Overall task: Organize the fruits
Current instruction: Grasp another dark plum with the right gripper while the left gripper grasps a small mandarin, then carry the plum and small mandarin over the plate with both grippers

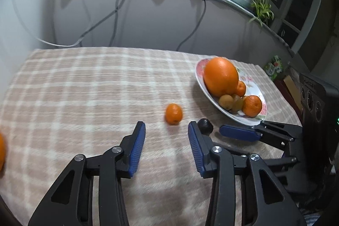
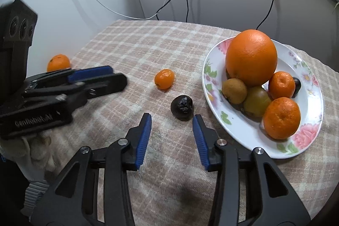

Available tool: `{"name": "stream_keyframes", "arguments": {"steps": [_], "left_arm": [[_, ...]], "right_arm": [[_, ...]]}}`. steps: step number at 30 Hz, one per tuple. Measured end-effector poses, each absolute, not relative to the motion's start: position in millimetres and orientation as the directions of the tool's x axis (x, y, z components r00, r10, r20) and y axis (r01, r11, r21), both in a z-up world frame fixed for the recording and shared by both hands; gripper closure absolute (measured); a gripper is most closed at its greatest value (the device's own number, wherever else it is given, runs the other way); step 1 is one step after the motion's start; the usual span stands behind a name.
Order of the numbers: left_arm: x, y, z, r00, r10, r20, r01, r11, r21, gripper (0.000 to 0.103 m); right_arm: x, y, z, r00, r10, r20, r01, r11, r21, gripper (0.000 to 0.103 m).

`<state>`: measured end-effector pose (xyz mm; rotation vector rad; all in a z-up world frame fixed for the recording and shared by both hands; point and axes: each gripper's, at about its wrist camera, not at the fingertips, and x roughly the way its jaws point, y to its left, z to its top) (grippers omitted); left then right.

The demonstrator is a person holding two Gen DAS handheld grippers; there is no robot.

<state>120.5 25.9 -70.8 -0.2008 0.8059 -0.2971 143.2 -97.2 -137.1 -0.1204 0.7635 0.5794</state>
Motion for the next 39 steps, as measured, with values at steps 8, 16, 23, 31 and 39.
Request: {"name": "stream_keyframes", "arguments": {"steps": [8,16,23,31,39], "left_arm": [[142,16,-81,0.619,-0.366,-0.695,0.221,0.930,-0.293,0.070],[154,15,-89,0.595,-0.379,-0.708,0.224,0.925,-0.307,0.077],[157,13,-91,0.581,-0.388,-0.715,0.240,0.922,-0.306,0.083],[153,15,-88,0.588,-0.382,-0.713,0.223,0.924,-0.310,0.084],[140,20,-77,0.608,-0.373,-0.701,0.212,0.927,-0.310,0.084]], "right_arm": [[152,-89,-141,0.606,0.387,-0.695,-0.495,0.868,0.052,0.063],[157,-78,-142,0.614,0.360,-0.703,-0.498,0.867,0.009,0.069],[159,-75,-144,0.617,0.338,-0.711,-0.491,0.871,-0.013,0.077],[159,-79,-142,0.617,0.361,-0.699,-0.491,0.871,0.017,0.078],[149,-92,-131,0.605,0.429,-0.671,-0.516,0.853,0.080,0.078]]}}
